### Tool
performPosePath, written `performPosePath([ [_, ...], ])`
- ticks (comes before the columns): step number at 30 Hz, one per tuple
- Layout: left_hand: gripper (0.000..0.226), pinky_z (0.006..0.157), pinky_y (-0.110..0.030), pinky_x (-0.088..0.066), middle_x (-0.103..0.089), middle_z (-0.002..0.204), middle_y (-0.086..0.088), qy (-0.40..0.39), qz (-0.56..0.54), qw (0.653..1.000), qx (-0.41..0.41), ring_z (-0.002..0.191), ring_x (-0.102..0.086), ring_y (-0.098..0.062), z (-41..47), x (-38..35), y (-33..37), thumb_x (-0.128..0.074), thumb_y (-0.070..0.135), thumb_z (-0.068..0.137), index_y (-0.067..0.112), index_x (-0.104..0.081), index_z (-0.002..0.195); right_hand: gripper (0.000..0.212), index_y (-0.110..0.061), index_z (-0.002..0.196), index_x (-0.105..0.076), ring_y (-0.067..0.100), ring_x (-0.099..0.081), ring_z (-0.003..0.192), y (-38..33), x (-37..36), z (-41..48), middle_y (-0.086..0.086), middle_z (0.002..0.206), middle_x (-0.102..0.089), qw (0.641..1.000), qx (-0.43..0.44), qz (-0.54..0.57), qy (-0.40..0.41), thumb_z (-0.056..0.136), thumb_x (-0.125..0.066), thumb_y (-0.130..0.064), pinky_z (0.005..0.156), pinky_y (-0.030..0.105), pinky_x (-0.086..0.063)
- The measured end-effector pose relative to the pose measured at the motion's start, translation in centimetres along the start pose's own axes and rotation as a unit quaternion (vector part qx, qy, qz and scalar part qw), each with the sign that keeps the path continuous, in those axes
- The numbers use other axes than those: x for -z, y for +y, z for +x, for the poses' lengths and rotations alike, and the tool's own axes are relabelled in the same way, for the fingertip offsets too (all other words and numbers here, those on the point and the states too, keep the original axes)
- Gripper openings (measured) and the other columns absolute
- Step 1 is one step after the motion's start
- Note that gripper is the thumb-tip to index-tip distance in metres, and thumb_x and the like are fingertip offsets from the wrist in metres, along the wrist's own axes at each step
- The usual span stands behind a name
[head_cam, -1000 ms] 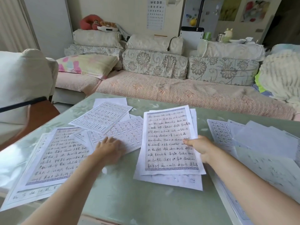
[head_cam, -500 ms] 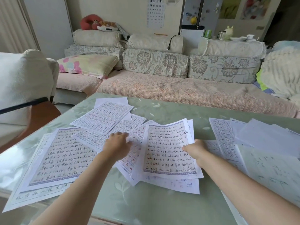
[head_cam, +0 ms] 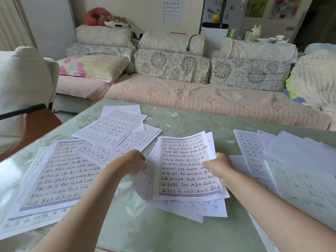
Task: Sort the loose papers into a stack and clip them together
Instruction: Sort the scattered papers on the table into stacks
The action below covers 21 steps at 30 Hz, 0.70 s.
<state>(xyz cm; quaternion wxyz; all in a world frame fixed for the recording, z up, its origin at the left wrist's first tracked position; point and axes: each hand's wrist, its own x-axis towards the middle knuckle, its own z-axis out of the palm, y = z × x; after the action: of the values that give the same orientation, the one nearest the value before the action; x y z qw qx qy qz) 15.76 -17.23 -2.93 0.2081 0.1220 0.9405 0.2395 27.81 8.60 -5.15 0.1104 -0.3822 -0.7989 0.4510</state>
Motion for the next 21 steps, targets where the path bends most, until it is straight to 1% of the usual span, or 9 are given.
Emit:
performPosePath([
  [2, 0.016, 0.069, -0.029, -0.054, -0.063, 0.079, -0.009, -0.031, -0.084, 0.996, 0.014, 0.063, -0.059, -0.023, -0.8, -0.2, 0.5, -0.051, 0.008, 0.084, 0.016, -0.064, 0.092, 0.023, -0.011, 0.099, -0.068, 0.020, -0.064, 0.079, 0.0, -0.1, -0.1, 0.000, 0.085, -0.068, 1.000, 0.001, -0.002, 0.000, 0.078, -0.075, -0.006, 0.069, 0.027, -0.050],
  [5, 0.021, 0.063, -0.030, -0.058, -0.063, 0.079, -0.012, -0.084, -0.195, 0.977, 0.021, 0.062, -0.062, -0.024, -2.4, -0.2, 1.5, -0.043, 0.003, 0.092, 0.000, -0.064, 0.091, 0.028, -0.012, 0.104, -0.067, 0.021, -0.065, 0.084, -0.2, -0.1, -0.6, 0.001, 0.091, -0.069, 1.000, 0.009, -0.007, -0.014, 0.078, -0.074, -0.008, 0.074, 0.031, -0.054],
  [8, 0.037, 0.056, -0.033, -0.054, -0.067, 0.079, -0.014, -0.129, -0.326, 0.936, 0.018, 0.063, -0.064, -0.025, -3.1, 0.1, 2.1, -0.040, 0.026, 0.101, -0.001, -0.061, 0.089, 0.033, -0.014, 0.110, -0.063, 0.020, -0.066, 0.086, -0.3, -0.3, -1.3, 0.002, 0.099, -0.070, 0.998, 0.033, -0.027, -0.039, 0.078, -0.070, -0.009, 0.069, 0.030, -0.054],
  [10, 0.034, 0.057, -0.032, -0.057, -0.074, 0.082, -0.012, -0.144, -0.317, 0.937, 0.012, 0.068, -0.072, -0.025, -3.1, -0.2, 2.1, -0.056, 0.033, 0.097, 0.000, -0.064, 0.097, 0.038, -0.018, 0.111, -0.060, 0.019, -0.067, 0.086, -0.4, -0.3, -2.0, 0.000, 0.101, -0.070, 0.996, 0.055, -0.043, -0.055, 0.074, -0.068, -0.016, 0.072, 0.035, -0.059],
  [13, 0.015, 0.062, -0.032, -0.060, -0.074, 0.093, -0.009, -0.103, -0.268, 0.958, -0.005, 0.079, -0.074, -0.022, -2.8, -1.3, 2.1, -0.064, 0.008, 0.091, 0.008, -0.061, 0.105, 0.045, -0.024, 0.114, -0.055, 0.018, -0.068, 0.086, -0.5, 0.1, -2.7, -0.004, 0.105, -0.068, 0.991, 0.067, -0.083, -0.087, 0.070, -0.067, -0.026, 0.080, 0.042, -0.060],
  [15, 0.024, 0.066, -0.033, -0.060, -0.072, 0.101, -0.007, -0.080, -0.278, 0.957, -0.020, 0.088, -0.072, -0.022, -2.7, -1.6, 2.1, -0.061, 0.003, 0.091, 0.016, -0.060, 0.112, 0.048, -0.024, 0.115, -0.055, 0.020, -0.065, 0.094, -0.7, 0.6, -3.1, -0.003, 0.110, -0.065, 0.985, 0.065, -0.141, -0.070, 0.071, -0.069, -0.036, 0.083, 0.039, -0.057],
  [17, 0.030, 0.075, -0.039, -0.060, -0.071, 0.104, -0.007, -0.052, -0.322, 0.945, -0.035, 0.093, -0.070, -0.025, -2.7, -1.4, 2.0, -0.059, 0.001, 0.091, 0.019, -0.060, 0.115, 0.064, -0.022, 0.124, -0.055, 0.024, -0.061, 0.106, -0.9, 1.1, -3.2, 0.000, 0.122, -0.060, 0.985, 0.054, -0.157, -0.036, 0.067, -0.069, -0.048, 0.088, 0.038, -0.054],
  [19, 0.032, 0.084, -0.048, -0.058, -0.071, 0.105, -0.008, -0.019, -0.377, 0.925, -0.051, 0.096, -0.069, -0.027, -3.0, -1.1, 2.1, -0.057, -0.002, 0.091, 0.019, -0.061, 0.114, 0.080, -0.021, 0.141, -0.045, 0.025, -0.055, 0.119, -1.3, 1.9, -3.1, 0.001, 0.137, -0.051, 0.997, 0.042, -0.063, -0.031, 0.071, -0.073, -0.046, 0.093, 0.035, -0.049],
  [21, 0.034, 0.086, -0.051, -0.056, -0.071, 0.108, -0.008, 0.002, -0.416, 0.906, -0.075, 0.098, -0.069, -0.028, -3.4, -0.6, 2.2, -0.056, -0.005, 0.091, 0.021, -0.061, 0.112, 0.080, -0.018, 0.147, -0.038, 0.024, -0.052, 0.125, -2.0, 2.8, -3.0, 0.001, 0.140, -0.049, 0.996, 0.054, 0.044, -0.047, 0.078, -0.075, -0.035, 0.100, 0.037, -0.046],
])
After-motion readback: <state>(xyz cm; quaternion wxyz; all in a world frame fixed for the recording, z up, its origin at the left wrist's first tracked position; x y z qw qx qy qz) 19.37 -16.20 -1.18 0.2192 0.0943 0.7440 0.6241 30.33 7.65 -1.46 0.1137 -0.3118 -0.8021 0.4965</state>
